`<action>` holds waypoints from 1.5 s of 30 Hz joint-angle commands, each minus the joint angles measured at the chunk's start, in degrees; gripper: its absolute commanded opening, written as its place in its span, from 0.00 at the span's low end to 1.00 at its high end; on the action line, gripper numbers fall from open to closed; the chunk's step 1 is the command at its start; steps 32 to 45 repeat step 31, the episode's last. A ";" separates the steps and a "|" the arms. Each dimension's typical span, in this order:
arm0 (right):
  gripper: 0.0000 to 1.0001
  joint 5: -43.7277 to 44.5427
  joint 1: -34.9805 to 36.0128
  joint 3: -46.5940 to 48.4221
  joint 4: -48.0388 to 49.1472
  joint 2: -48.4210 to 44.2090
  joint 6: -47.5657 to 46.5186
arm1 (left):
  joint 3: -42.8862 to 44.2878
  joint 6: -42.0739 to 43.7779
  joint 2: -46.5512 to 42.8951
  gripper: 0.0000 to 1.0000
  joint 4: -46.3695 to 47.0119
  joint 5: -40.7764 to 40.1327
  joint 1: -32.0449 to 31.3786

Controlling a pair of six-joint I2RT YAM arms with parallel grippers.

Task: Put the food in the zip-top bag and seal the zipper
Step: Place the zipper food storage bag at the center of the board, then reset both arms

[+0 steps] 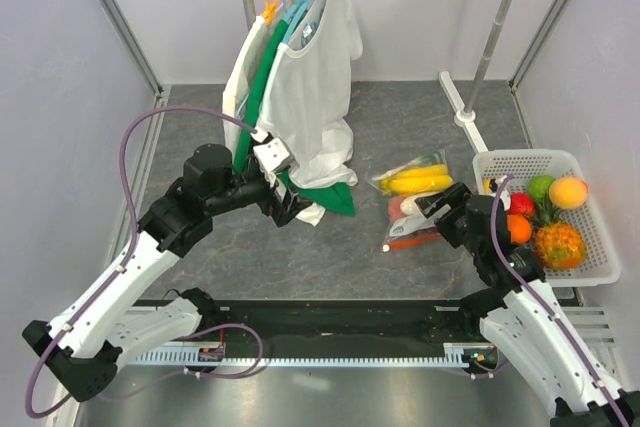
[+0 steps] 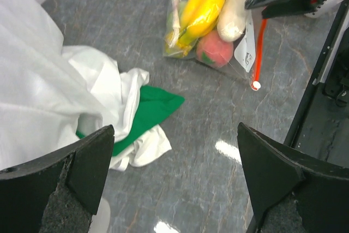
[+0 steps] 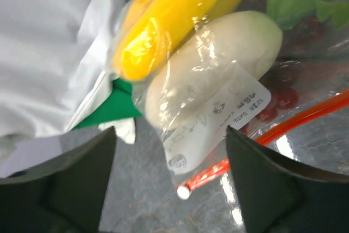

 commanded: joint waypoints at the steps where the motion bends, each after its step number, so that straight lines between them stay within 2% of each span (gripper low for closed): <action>1: 0.95 -7.41 0.25 4.75 -1.49 -6.08 -13.53 | 2.81 -2.56 -2.83 1.00 -5.39 3.41 2.69; 2: 0.98 -7.59 0.25 6.67 -3.50 -6.88 -14.85 | 3.51 -3.09 -3.18 1.00 -7.31 3.41 3.82; 7: 0.98 -13.56 0.25 14.59 -5.01 -7.77 -30.12 | 6.58 -0.82 -7.66 1.00 -13.74 4.73 9.62; 10: 0.98 -20.39 0.25 20.47 -7.63 -5.14 -41.03 | 9.74 1.99 -9.07 1.00 -20.93 3.59 12.88; 13: 0.98 -22.97 0.25 26.01 -11.85 -1.72 -48.49 | 12.29 5.25 -9.51 1.00 -31.30 2.10 15.16; 17: 0.98 -22.63 0.16 32.69 -16.96 3.30 -57.56 | 12.57 2.70 -12.41 1.00 -37.20 -14.29 15.96; 23: 0.98 -16.74 0.25 34.37 -17.93 6.64 -67.75 | 10.73 3.41 -17.33 1.00 -40.11 -28.82 17.01; 31: 0.98 -18.23 0.25 36.66 -19.34 8.14 -69.53 | 9.14 1.03 -20.93 1.00 -39.41 -28.41 22.20; 45: 0.98 -18.23 0.25 36.66 -19.34 8.14 -69.53 | 9.14 1.03 -20.93 1.00 -39.41 -28.41 22.20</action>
